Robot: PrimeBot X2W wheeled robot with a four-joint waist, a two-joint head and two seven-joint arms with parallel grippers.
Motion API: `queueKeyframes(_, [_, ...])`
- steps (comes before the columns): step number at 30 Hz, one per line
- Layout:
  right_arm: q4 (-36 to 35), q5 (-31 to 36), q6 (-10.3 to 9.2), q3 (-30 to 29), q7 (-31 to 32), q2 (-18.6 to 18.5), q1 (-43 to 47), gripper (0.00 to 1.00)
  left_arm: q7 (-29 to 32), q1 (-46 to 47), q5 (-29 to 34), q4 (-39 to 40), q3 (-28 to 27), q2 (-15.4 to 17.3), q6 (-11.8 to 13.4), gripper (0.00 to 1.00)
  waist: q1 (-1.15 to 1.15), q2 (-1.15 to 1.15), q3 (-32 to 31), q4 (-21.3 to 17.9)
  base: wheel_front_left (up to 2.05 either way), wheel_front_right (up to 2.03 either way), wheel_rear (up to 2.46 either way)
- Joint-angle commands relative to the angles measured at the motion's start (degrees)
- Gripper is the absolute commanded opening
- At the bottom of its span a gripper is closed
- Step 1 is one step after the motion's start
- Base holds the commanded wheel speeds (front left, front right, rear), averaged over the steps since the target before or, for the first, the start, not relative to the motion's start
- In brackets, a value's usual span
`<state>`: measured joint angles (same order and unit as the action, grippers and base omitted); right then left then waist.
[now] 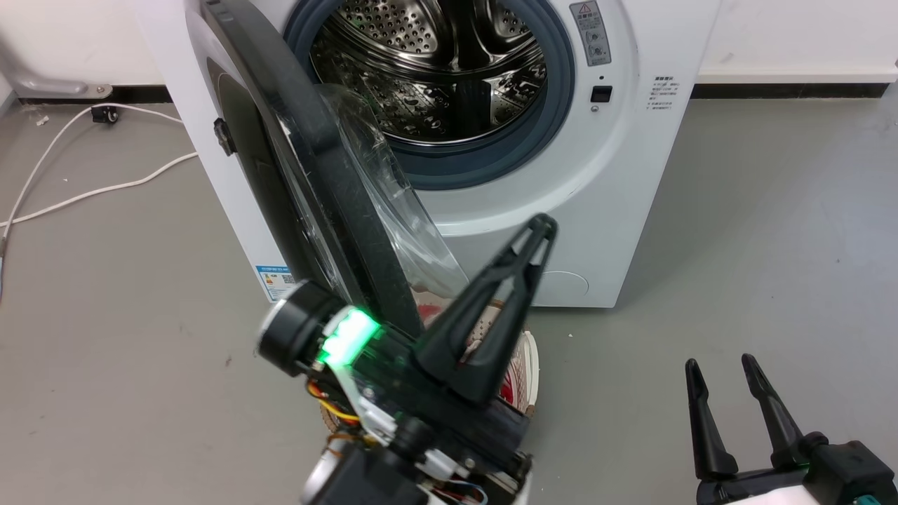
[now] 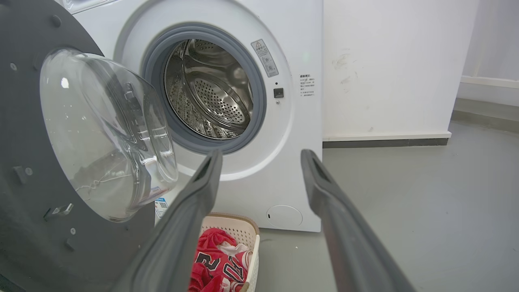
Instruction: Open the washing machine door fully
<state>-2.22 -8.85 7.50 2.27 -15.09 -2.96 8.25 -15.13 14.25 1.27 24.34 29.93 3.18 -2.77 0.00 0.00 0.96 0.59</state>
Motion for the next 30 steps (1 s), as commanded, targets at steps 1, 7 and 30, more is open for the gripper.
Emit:
queueKeyframes(1, [0.02,0.07,-0.01,0.04,-0.09,0.18,-0.59,1.00,-0.04,-0.75,-0.29,-0.53,0.80,-0.04,-0.20,0.00,0.00,0.00,0.01,0.03,0.00,0.00,0.00])
queueKeyframes(7, [0.00,0.24,-0.02,0.31,-0.09,0.18,-0.77,1.00,-0.04,-2.32,-1.14,-3.90,5.01,-0.07,-1.08,0.00,0.00,0.00,0.13,0.24,0.00,0.00,0.00])
queueKeyframes(30, [0.79,0.75,-0.01,0.46,-0.10,0.18,-1.95,1.00,-0.04,-8.35,-3.39,-17.49,11.83,1.10,-2.27,0.00,0.00,0.00,2.32,1.15,0.00,0.00,0.00])
